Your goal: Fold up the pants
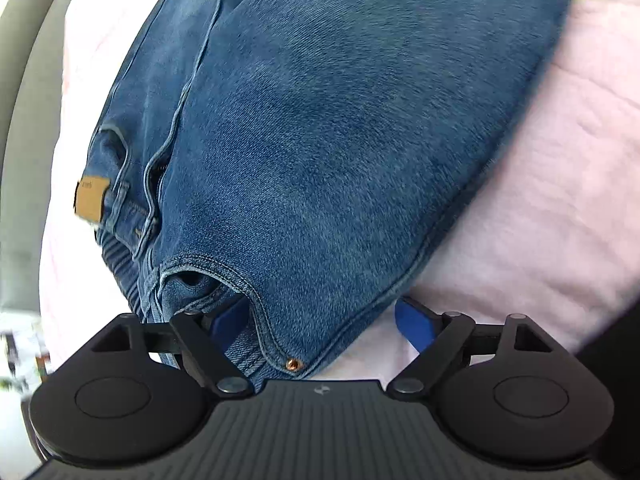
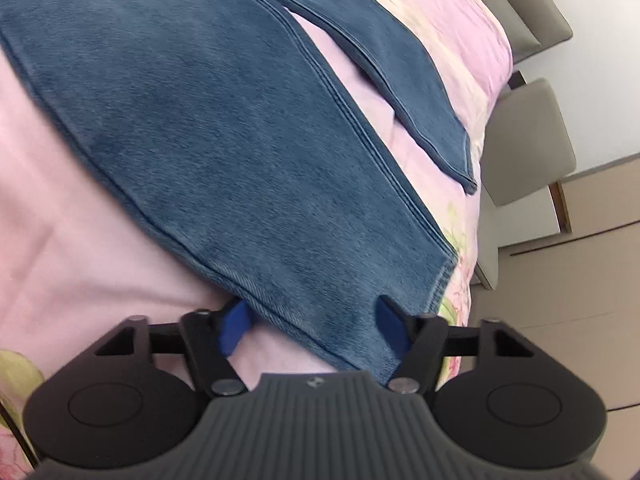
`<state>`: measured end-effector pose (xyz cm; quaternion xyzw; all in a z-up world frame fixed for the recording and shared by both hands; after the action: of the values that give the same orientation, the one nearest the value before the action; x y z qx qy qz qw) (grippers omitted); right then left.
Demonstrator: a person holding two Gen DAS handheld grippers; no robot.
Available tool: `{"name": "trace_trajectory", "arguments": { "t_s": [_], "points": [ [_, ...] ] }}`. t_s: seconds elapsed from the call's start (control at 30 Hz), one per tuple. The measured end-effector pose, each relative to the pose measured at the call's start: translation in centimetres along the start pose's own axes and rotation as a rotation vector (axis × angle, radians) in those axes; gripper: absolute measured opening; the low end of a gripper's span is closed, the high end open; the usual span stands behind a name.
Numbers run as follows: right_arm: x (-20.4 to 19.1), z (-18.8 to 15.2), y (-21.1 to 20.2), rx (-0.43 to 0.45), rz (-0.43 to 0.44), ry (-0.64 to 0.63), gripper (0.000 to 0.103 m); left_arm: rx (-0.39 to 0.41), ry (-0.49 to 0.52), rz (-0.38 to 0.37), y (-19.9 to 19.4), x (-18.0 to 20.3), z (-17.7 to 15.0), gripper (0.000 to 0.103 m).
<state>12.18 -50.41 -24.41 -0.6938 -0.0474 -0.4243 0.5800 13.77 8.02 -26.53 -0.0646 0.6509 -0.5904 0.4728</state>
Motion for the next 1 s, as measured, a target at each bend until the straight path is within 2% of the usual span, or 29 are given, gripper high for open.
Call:
{"name": "trace_trajectory", "arguments": {
  "t_s": [0.03, 0.07, 0.1, 0.13, 0.2, 0.33, 0.5, 0.67, 0.83, 1.0],
  "points": [
    [0.0, 0.0, 0.1, -0.008, 0.000, -0.004, 0.031, -0.007, -0.014, 0.012, -0.1, 0.3, 0.3, 0.088],
    [-0.2, 0.1, 0.1, -0.015, 0.001, -0.017, 0.021, -0.005, -0.026, 0.018, -0.4, 0.5, 0.4, 0.082],
    [-0.3, 0.3, 0.0, -0.019, -0.006, -0.031, 0.012, 0.005, -0.038, 0.030, -0.7, 0.5, 0.4, 0.071],
    [-0.5, 0.4, -0.2, -0.023, -0.026, -0.043, 0.011, 0.021, -0.050, 0.043, -1.0, 0.4, 0.4, 0.060],
    [-0.1, 0.4, -0.7, -0.020, -0.055, -0.023, 0.009, 0.069, -0.084, 0.071, -1.8, 0.0, 0.1, 0.047],
    [1.7, 0.4, -2.5, 0.006, -0.122, 0.059, 0.007, 0.163, -0.211, 0.102, -4.4, -1.5, 0.1, 0.036],
    [5.9, 1.8, -5.2, 0.050, -0.201, 0.158, 0.003, 0.269, -0.416, 0.109, -8.7, -6.1, 2.1, 0.032],
    [12.2, 3.8, -6.6, 0.078, -0.254, 0.249, 0.002, 0.301, -0.567, 0.077, -11.8, -11.2, 5.2, 0.030],
    [18.4, 7.2, -5.4, 0.091, -0.292, 0.288, 0.002, 0.293, -0.683, 0.037, -11.7, -16.9, 8.9, 0.029],
    [23.0, 11.9, -0.9, 0.062, -0.296, 0.253, 0.001, 0.250, -0.718, 0.018, -9.0, -20.9, 13.5, 0.028]
  ]
}}
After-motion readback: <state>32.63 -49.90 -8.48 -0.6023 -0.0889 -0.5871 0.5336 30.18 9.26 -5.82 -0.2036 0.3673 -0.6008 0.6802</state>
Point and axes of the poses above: each gripper's, at about its wrist camera, not at the fingertips, and y roughly the way its jaws point, x to its right, z to its top, the point moved 7 cm from there along y, roughly the way its jaws point, and after that the axes turned 15 degrees about -y, right-handed, at the moved point
